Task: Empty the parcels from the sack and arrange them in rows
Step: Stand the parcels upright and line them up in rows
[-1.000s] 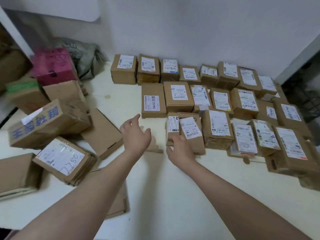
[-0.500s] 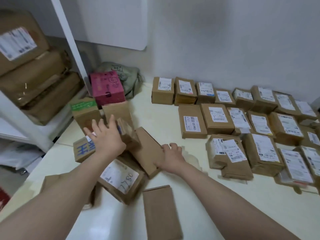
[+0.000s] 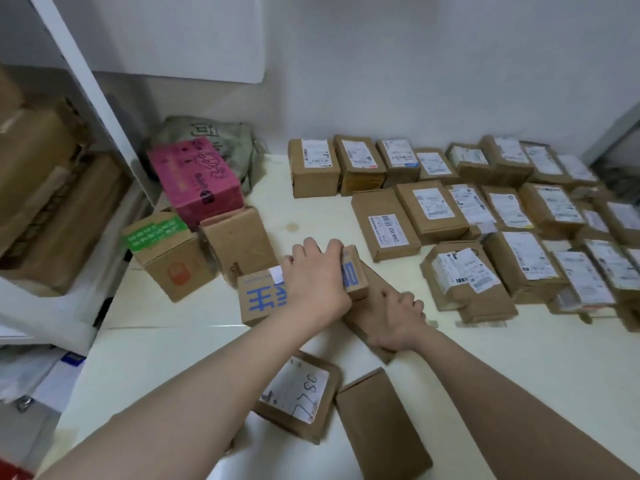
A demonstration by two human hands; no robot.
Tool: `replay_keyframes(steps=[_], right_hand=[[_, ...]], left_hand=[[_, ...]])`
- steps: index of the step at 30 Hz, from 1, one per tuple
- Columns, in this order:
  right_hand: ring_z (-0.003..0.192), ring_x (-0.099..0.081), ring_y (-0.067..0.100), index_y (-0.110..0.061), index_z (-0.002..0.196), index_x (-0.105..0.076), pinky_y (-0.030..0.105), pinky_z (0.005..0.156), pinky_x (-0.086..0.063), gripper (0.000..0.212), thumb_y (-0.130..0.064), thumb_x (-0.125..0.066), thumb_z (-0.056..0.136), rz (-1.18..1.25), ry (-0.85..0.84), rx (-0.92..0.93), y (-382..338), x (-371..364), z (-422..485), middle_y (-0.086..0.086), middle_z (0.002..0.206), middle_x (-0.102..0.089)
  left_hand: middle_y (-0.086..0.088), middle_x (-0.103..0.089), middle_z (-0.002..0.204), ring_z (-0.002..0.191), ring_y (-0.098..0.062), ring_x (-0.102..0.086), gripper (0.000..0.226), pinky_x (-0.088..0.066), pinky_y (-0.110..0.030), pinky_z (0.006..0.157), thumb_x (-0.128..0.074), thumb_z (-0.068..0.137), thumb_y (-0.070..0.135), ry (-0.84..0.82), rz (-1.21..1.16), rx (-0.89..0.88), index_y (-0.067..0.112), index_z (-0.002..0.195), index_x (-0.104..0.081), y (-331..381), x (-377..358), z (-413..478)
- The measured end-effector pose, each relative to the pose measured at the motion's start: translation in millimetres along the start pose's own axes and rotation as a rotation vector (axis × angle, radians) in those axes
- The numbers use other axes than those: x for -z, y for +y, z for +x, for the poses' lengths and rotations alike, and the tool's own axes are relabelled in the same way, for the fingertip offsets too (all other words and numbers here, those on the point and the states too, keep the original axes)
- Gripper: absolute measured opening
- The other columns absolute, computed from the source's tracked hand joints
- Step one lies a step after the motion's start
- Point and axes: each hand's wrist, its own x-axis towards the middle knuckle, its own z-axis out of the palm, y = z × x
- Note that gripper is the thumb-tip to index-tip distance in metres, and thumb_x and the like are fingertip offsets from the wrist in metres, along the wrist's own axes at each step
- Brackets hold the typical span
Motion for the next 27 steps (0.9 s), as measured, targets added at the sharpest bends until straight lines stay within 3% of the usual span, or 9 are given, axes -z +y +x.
replay_keyframes(steps=[5,7,9,13,16,19,21,23,27], right_hand=[[0.132,-0.025,0.035,-0.028,0.149,-0.009,0.040,0.109,-0.032,0.116,-0.049,-0.081,0.061,0.091,0.039,-0.133,43.1,5.6,-8.7,0.013,0.143,-0.025],[0.133,-0.024,0.036,-0.027,0.148,-0.011,0.040,0.109,-0.032,0.111,-0.043,-0.080,0.063,0.136,0.038,-0.163,53.6,5.8,-9.3,0.014,0.143,-0.024],[0.134,-0.023,0.036,-0.025,0.147,-0.015,0.040,0.110,-0.033,0.105,-0.040,-0.079,0.065,0.152,0.044,-0.174,59.2,5.0,-7.1,0.014,0.142,-0.025],[0.130,-0.026,0.035,-0.025,0.146,-0.017,0.041,0.108,-0.036,0.102,-0.042,-0.077,0.065,0.159,0.039,-0.166,56.1,-2.1,-0.2,0.013,0.140,-0.025],[0.125,-0.029,0.034,-0.024,0.147,-0.016,0.043,0.105,-0.039,0.104,-0.045,-0.075,0.064,0.172,0.020,-0.142,51.2,-8.6,3.5,0.013,0.137,-0.026],[0.124,-0.030,0.033,-0.024,0.146,-0.017,0.042,0.103,-0.041,0.105,-0.048,-0.076,0.063,0.157,0.037,-0.142,50.0,-7.9,7.1,0.014,0.137,-0.027],[0.125,-0.029,0.034,-0.024,0.146,-0.017,0.041,0.103,-0.041,0.104,-0.048,-0.076,0.064,0.138,0.054,-0.125,50.9,-4.6,9.4,0.014,0.139,-0.026],[0.128,-0.027,0.034,-0.023,0.147,-0.018,0.040,0.103,-0.040,0.103,-0.048,-0.075,0.066,0.124,0.058,-0.076,51.6,-2.0,11.3,0.014,0.140,-0.025],[0.131,-0.022,0.037,-0.023,0.146,-0.019,0.042,0.102,-0.038,0.097,-0.045,-0.074,0.069,0.115,0.046,0.004,46.8,1.6,12.8,0.013,0.138,-0.025]], left_hand=[[-0.001,-0.044,0.125,0.123,-0.023,-0.040,0.069,-0.018,-0.048,0.115,-0.067,0.066,0.011,0.198,-0.219,-0.398,0.030,0.129,-0.048,18.7,-14.2,14.5],[-0.004,-0.040,0.138,0.134,-0.025,-0.034,0.069,-0.015,-0.052,0.117,-0.062,0.068,0.003,0.242,-0.163,-0.425,0.030,0.130,-0.050,3.4,-28.3,20.2],[-0.007,-0.035,0.146,0.139,-0.028,-0.028,0.070,-0.019,-0.047,0.118,-0.058,0.072,-0.002,0.163,-0.103,-0.329,0.032,0.133,-0.051,-18.4,-44.0,20.1],[-0.010,-0.031,0.151,0.140,-0.030,-0.028,0.055,-0.038,-0.038,0.105,-0.058,0.086,0.011,-0.097,-0.206,-0.079,0.030,0.137,-0.051,-41.8,-61.4,22.4],[-0.004,-0.021,0.154,0.144,-0.029,-0.015,0.073,-0.036,-0.049,0.107,-0.057,0.070,0.034,-0.201,-0.394,0.077,0.038,0.140,-0.039,-30.1,-67.9,29.7],[0.005,0.005,0.159,0.148,-0.024,0.009,0.091,-0.024,-0.067,0.109,-0.064,0.070,0.065,-0.281,-0.367,0.099,0.053,0.146,-0.017,-19.8,-82.7,31.7],[0.008,0.020,0.159,0.148,-0.027,0.018,0.100,-0.019,-0.071,0.108,-0.063,0.066,0.079,-0.252,-0.292,0.062,0.055,0.147,-0.009,-15.5,-90.9,31.1],[0.004,0.020,0.160,0.148,-0.031,0.016,0.097,-0.019,-0.069,0.109,-0.062,0.065,0.081,-0.149,-0.332,0.096,0.054,0.146,-0.016,-10.2,-94.1,33.6],[-0.014,0.001,0.158,0.143,-0.038,-0.006,0.090,-0.037,-0.058,0.103,-0.072,0.072,0.058,-0.025,-0.381,0.374,0.044,0.147,-0.024,-1.8,-100.7,49.4]])
